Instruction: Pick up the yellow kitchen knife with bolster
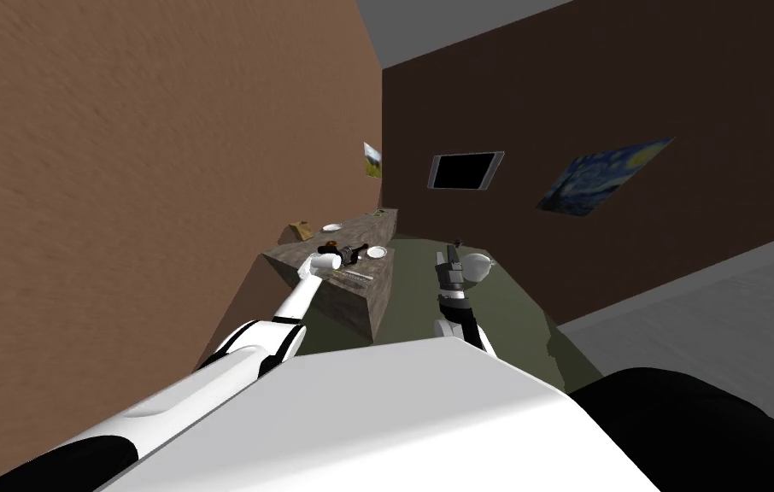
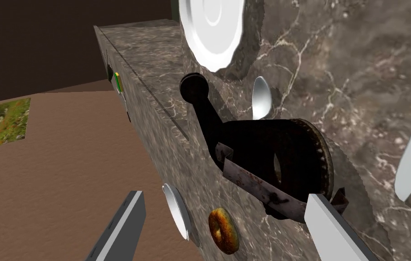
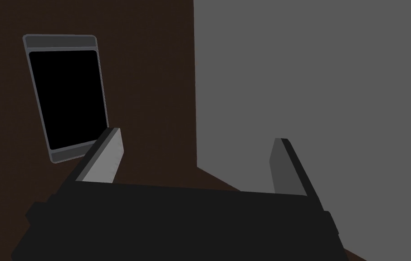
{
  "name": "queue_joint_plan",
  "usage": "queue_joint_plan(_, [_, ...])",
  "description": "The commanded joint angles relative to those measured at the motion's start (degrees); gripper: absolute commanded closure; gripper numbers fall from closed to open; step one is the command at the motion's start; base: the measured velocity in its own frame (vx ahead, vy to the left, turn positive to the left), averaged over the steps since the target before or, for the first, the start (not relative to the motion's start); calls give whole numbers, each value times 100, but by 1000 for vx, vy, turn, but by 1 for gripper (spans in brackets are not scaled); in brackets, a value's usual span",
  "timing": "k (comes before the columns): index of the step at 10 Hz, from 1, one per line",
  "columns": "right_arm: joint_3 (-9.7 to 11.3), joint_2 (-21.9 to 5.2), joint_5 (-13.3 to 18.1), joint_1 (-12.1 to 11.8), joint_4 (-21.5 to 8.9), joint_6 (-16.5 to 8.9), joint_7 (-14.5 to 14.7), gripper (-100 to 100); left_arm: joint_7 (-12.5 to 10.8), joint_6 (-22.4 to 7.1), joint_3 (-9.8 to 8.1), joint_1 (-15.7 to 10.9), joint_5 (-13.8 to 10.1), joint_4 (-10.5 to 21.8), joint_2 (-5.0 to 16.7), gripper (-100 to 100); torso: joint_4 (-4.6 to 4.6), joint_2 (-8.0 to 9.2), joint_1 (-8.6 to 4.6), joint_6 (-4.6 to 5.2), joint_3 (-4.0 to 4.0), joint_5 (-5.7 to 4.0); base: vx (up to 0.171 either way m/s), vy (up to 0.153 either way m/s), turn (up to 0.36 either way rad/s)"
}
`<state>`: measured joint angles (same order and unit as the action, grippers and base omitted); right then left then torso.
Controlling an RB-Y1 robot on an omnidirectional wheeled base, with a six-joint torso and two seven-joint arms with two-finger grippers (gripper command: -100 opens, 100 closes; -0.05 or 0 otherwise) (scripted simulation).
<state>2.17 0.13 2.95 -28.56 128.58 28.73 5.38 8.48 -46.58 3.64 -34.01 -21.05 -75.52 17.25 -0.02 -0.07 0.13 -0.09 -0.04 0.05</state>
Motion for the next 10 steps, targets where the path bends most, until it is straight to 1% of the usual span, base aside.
queue_joint_plan(1, [0,0,0,0,0,0,0,0,-9,-286,-4,-286,-81,286,42,-100,0,0,0,0,0,0,-18,54,-115])
queue_joint_plan(2, [0,0,0,1,0,0,0,0,-9,-437,-4,-289,-81,324,42,-100,0,1,4,5,0,0,-22,61,-102])
queue_joint_plan(3, [0,0,0,0,0,0,0,0,-25,-624,-9,-553,-147,542,76,-100,0,2,6,1,1,1,-38,87,-146])
queue_joint_plan(4, [0,-1,0,1,0,0,0,0,-25,-806,-9,-556,-147,624,76,-100,1,7,15,4,4,2,-29,71,-81])
queue_joint_plan(5, [0,0,0,0,0,0,0,0,-25,-885,-9,-556,-147,624,76,-100,1,5,12,0,3,3,-10,24,19])
queue_joint_plan(6, [0,0,0,0,0,0,0,0,-41,-1085,-14,-805,-208,907,105,-100,0,0,-2,0,0,0,-10,40,-114])
queue_joint_plan(7, [0,0,0,1,0,0,0,0,-41,-1231,-14,-805,-208,921,105,-100,0,-2,0,4,-1,-1,-14,56,-85])
queue_joint_plan(8, [0,0,0,0,0,0,0,0,-41,-1287,-14,-805,-208,921,105,-100,-1,-1,4,0,-1,1,-12,28,-4])
queue_joint_plan(9, [0,0,0,0,0,0,0,0,-57,-1517,-17,-1034,-265,1187,129,-100,-1,-2,-3,0,-1,0,-18,46,-123])
queue_joint_plan(10, [0,0,0,1,0,0,0,0,-57,-1664,-17,-1034,-265,1214,129,-100,0,-1,1,3,0,-1,-20,50,-87])
